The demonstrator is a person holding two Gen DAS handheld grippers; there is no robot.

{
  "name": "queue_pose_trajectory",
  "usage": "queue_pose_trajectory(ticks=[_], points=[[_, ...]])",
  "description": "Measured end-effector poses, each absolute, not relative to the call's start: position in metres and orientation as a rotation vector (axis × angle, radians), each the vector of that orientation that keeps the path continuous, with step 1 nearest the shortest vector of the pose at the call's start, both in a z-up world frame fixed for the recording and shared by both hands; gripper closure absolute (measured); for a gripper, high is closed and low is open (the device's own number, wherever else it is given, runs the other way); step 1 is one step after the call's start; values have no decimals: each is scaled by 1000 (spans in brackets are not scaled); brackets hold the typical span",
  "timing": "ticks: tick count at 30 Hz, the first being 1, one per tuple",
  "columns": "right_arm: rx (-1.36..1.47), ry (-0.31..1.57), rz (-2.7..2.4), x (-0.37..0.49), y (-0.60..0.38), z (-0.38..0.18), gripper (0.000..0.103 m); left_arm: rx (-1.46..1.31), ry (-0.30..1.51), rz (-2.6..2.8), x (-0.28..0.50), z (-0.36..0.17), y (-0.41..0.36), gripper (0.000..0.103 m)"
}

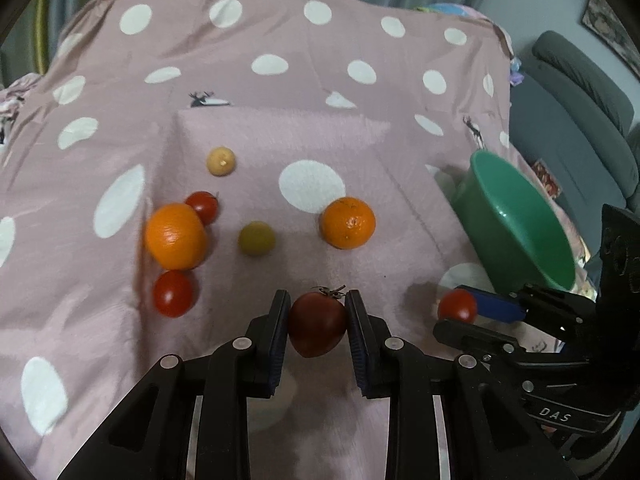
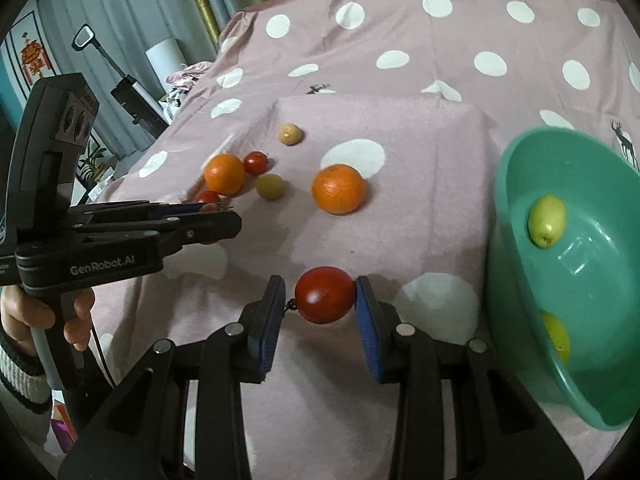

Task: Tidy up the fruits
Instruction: 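Grasp a red tomato with the left tool while the right tool holds its tomato, then carry both tomatoes into the green bowl and open both tools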

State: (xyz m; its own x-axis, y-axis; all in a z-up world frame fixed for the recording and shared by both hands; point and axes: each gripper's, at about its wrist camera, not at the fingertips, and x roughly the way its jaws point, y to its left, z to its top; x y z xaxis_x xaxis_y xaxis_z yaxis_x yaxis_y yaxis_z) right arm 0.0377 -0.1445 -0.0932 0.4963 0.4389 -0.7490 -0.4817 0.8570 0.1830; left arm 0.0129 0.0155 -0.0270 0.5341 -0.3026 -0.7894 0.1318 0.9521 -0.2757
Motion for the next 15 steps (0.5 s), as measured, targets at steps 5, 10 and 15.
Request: queue_pose_trajectory(ticks=[5, 10, 15], points=[[-65, 855, 567, 26, -142, -78, 66, -215, 959, -257, 2, -17, 20, 74], [-70, 821, 564, 18, -144, -67, 66, -208, 933, -254, -9, -5, 17, 74], [-63, 782, 561, 10, -150, -56, 66, -183, 899, -254, -16, 10, 12, 74]])
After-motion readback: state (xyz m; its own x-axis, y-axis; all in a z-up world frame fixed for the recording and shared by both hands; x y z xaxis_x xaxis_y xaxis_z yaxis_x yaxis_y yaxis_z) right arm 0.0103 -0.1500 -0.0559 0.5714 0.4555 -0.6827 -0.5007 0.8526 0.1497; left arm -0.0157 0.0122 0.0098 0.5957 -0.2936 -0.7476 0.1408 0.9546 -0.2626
